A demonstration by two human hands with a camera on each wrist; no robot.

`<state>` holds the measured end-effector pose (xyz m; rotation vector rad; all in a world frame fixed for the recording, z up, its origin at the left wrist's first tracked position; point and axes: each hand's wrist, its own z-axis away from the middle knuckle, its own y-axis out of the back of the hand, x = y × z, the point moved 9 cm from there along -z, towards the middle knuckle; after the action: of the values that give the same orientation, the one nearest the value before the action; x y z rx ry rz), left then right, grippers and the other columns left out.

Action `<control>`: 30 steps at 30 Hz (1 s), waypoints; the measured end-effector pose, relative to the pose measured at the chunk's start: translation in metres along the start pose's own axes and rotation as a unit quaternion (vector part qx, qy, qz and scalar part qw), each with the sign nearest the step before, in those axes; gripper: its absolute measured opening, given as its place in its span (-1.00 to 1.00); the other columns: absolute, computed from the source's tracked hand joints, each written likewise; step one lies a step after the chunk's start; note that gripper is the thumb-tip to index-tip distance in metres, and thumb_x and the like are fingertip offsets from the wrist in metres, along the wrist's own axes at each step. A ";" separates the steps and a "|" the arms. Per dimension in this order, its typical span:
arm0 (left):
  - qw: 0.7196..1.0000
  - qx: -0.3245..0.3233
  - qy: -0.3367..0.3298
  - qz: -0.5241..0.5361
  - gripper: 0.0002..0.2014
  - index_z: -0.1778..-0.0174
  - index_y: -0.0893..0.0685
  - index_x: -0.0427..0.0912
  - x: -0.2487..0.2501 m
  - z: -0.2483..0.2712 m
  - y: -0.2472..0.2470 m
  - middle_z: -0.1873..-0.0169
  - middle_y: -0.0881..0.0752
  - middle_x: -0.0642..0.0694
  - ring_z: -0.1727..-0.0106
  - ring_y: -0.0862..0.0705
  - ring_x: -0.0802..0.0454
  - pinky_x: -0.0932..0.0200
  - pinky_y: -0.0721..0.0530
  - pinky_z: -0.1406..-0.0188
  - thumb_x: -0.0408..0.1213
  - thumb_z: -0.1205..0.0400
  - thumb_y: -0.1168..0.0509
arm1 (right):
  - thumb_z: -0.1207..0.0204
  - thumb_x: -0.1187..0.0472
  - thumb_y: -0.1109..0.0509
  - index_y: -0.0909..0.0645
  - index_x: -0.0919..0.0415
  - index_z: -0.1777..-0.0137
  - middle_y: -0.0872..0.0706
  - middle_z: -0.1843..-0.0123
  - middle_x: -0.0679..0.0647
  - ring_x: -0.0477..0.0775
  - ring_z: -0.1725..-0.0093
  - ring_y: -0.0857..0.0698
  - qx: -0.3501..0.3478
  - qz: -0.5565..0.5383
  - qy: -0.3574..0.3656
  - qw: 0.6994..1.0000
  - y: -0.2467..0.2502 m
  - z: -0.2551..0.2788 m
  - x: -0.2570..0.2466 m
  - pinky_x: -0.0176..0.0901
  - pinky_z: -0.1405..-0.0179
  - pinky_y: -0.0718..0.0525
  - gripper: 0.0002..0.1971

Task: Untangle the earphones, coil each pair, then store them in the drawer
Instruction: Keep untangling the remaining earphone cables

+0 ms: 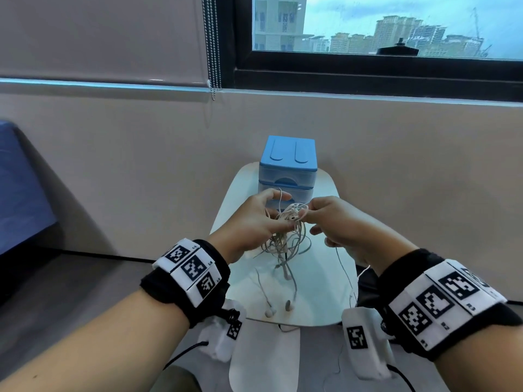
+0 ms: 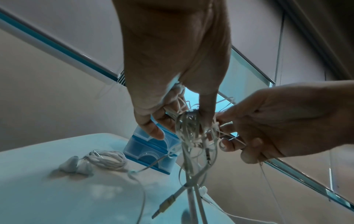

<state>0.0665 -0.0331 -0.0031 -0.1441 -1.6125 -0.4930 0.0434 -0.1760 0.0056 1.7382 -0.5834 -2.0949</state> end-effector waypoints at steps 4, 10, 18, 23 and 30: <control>1.000 -0.025 0.009 0.015 -0.42 -0.50 -0.58 -0.01 -0.004 -0.002 0.004 0.05 -0.88 -0.27 0.08 -0.81 -0.08 -0.10 -0.76 -0.17 -0.49 -0.60 -0.52 | -0.74 0.09 -0.38 -0.72 0.19 0.03 -0.69 0.02 0.17 0.10 0.07 -0.53 -0.011 0.002 0.005 1.000 -0.002 0.001 -0.001 -0.16 0.39 -0.36 -0.80; 0.999 -0.021 0.014 0.021 -0.47 -0.39 -0.65 0.00 -0.006 0.000 0.005 0.15 -0.87 -0.10 0.16 -0.79 0.05 0.20 -0.69 0.15 -0.54 -0.57 -0.53 | -0.74 0.12 -0.38 -0.75 0.20 -0.13 -0.76 -0.08 0.04 -0.02 0.04 -0.61 -0.051 -0.056 -0.015 0.997 -0.009 0.004 0.007 -0.15 0.21 -0.45 -0.81; 0.999 -0.032 0.010 -0.033 -0.55 -0.22 -0.71 -0.01 -0.002 0.001 0.005 0.17 -0.87 -0.10 0.17 -0.74 -0.03 0.00 -0.66 0.04 -0.43 -0.47 -0.64 | -0.73 0.06 -0.39 -0.69 0.30 -0.09 -0.66 0.08 0.03 -0.04 0.11 -0.57 -0.062 -0.029 0.027 0.997 -0.013 0.011 0.009 -0.16 0.19 -0.49 -0.74; 0.997 -0.029 -0.004 -0.065 -0.54 -0.24 -0.71 0.02 0.004 0.002 0.007 0.37 -0.78 0.05 0.29 -0.66 0.04 0.06 -0.63 0.14 -0.44 -0.49 -0.63 | -0.74 0.08 -0.37 -0.70 0.27 -0.17 -0.69 0.00 0.00 -0.05 0.10 -0.57 -0.056 -0.073 0.006 0.996 -0.016 0.012 0.012 -0.13 0.12 -0.48 -0.76; 0.990 -0.081 -0.029 -0.110 -0.50 -0.27 -0.71 0.16 0.010 0.007 0.006 0.22 -0.66 -0.20 0.21 -0.58 -0.02 0.02 -0.59 0.12 -0.43 -0.52 -0.59 | -0.74 0.14 -0.39 -0.76 0.20 -0.19 -0.73 -0.05 -0.02 -0.01 0.11 -0.57 -0.065 -0.126 -0.045 0.989 -0.022 0.013 0.018 -0.16 0.21 -0.44 -0.81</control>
<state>0.0614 -0.0265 0.0081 -0.1031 -1.6537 -0.7974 0.0276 -0.1657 -0.0187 1.7273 -0.2531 -2.3340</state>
